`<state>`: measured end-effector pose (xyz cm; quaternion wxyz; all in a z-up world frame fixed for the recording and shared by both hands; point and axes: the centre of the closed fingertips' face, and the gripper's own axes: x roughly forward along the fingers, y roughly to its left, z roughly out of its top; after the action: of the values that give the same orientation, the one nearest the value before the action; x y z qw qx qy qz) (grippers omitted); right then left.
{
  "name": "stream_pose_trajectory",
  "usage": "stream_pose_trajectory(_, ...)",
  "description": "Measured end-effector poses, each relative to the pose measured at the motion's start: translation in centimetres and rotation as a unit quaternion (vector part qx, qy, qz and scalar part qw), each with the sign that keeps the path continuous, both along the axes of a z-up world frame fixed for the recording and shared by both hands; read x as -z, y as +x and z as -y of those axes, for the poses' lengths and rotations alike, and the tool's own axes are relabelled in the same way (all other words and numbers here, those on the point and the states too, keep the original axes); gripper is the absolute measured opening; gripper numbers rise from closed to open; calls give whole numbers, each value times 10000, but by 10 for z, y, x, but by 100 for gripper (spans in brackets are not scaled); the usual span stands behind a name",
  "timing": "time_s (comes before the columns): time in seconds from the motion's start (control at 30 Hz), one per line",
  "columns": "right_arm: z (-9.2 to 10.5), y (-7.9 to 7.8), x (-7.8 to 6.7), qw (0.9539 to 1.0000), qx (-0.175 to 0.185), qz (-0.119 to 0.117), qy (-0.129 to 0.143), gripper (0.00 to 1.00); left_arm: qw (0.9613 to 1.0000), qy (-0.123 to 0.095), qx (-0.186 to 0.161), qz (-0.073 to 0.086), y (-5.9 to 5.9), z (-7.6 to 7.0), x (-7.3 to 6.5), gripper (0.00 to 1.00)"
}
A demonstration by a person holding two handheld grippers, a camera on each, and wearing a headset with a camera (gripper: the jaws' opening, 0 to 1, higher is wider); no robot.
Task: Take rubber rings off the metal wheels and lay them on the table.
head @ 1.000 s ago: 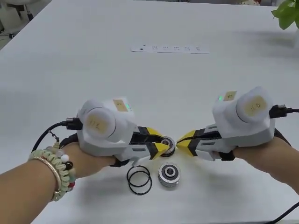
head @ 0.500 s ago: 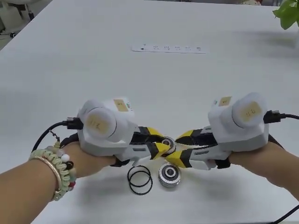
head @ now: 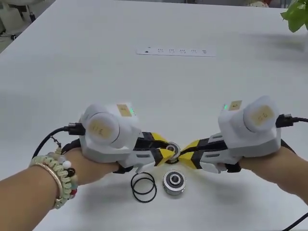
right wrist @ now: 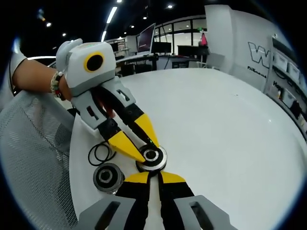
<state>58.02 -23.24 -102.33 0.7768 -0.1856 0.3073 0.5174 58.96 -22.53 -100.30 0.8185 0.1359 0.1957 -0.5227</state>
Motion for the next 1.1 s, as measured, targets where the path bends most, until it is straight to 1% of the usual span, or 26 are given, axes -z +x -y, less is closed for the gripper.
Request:
stream_pose_trajectory(0.07, 0, 0, 0, 9999, -38, 114, -109, 3, 10000, 1, -9, -7, 0, 0, 0, 13)
stream_pose_trajectory(0.17, 0, 2, 0, 9997, -21, 184, -187, 1, 10000, 3, -17, -13, 0, -1, 0, 13)
stream_pose_trajectory(0.23, 1, 5, 0, 9992, -20, 313, -264, 0, 10000, 10, -25, -12, 0, -1, 0, 13)
stream_pose_trajectory(0.4, 3, 8, 0, 9988, 73, 361, -328, 0, 10000, 22, -39, -7, 0, -1, 0, 13)
stream_pose_trajectory(0.5, 3, 10, -1, 9978, 68, 481, -454, 0, 10000, 25, -47, -7, 1, -2, 0, 13)
stream_pose_trajectory(0.57, 4, 12, -1, 9974, 106, 528, -486, 0, 10000, 24, -57, -15, 1, -2, 0, 13)
stream_pose_trajectory(0.63, 5, 14, -2, 9975, 212, 492, -462, 0, 10000, 28, -60, -11, 1, -2, 0, 13)
stream_pose_trajectory(0.67, 6, 14, -2, 9981, 376, 335, -364, 0, 10000, 31, -59, -11, 1, -2, 0, 13)
stream_pose_trajectory(0.73, 6, 16, -4, 9981, 577, 124, -168, 0, 10000, 36, -56, -7, 1, -2, 0, 13)
stream_pose_trajectory(0.83, 7, 18, -7, 9961, 851, -188, 118, 0, 10000, 39, -48, 3, 1, -2, 0, 13)
stream_pose_trajectory(0.87, 7, 18, -7, 9940, 997, -394, 226, 0, 10000, 40, -46, 4, 2, -2, 0, 13)
stream_pose_trajectory(0.93, 6, 18, -10, 9908, 1127, -592, 460, 0, 10000, 42, -40, 8, 1, -2, 0, 13)
stream_pose_trajectory(0.97, 5, 17, -13, 9864, 1280, -802, 650, 0, 10000, 41, -40, 7, 1, -2, 0, 13)
stream_pose_trajectory(1.0, 4, 17, -14, 9836, 1351, -919, 761, 0, 10000, 39, -39, 6, 1, -2, 0, 13)
stream_pose_trajectory(1.03, 4, 16, -15, 9794, 1455, -1102, 861, 0, 10000, 38, -37, 7, 1, -2, 0, 13)
stream_pose_trajectory(1.1, 5, 17, -14, 9750, 1536, -1263, 993, 0, 10000, 33, -31, 5, 1, -1, 0, 13)
